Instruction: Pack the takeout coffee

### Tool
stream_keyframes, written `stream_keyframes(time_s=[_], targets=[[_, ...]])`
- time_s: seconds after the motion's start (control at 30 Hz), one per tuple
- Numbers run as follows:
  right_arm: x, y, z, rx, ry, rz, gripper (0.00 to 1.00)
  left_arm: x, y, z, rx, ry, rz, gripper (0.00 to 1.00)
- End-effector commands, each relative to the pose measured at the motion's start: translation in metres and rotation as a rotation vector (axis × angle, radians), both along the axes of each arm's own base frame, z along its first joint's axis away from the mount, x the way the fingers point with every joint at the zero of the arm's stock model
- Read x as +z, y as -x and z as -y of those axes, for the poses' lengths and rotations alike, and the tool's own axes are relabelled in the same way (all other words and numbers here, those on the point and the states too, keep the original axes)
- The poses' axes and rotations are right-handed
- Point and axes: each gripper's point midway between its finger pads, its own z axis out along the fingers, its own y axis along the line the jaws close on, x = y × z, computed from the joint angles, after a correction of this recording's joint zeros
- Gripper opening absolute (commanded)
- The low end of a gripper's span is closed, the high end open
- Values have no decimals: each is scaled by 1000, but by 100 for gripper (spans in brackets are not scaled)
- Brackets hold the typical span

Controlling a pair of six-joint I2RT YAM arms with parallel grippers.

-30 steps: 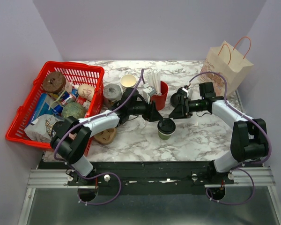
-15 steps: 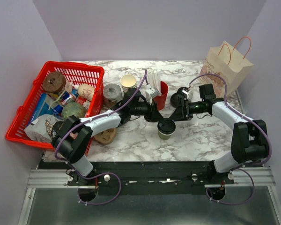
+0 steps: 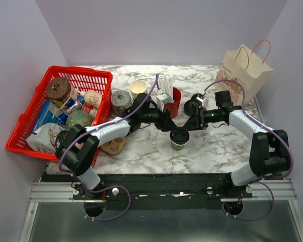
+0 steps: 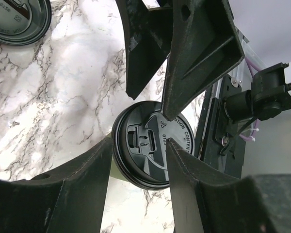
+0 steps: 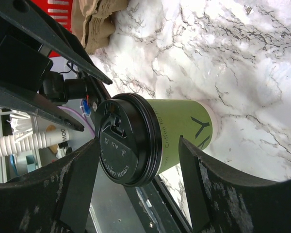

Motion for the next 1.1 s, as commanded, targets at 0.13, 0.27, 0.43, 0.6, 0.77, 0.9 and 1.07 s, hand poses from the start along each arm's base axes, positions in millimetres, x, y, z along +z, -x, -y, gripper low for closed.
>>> stream_keyframes(time_s=[0.13,0.27,0.43,0.6,0.77,0.9,1.07], targets=[[3,-6,-1,1,5,29,74,2,-10,7,1,6,24,57],[4,-6,-1,-1,2,30,74,0,-6,11,-20,5,13,57],[4,-5,-1,-1,0,28,74,-3,-4,12,-29,3,10,56],[2,-5,-2,0,2,25,74,1,3,13,-60,14,14,53],[2,-6,-2,-2,2,26,74,-4,16,15,-123,-6,43,50],[2,-5,-1,-4,2,26,74,-5,22,15,-132,-13,51,49],[2,-2,-1,2,-2,26,74,-5,23,12,-133,-20,61,49]])
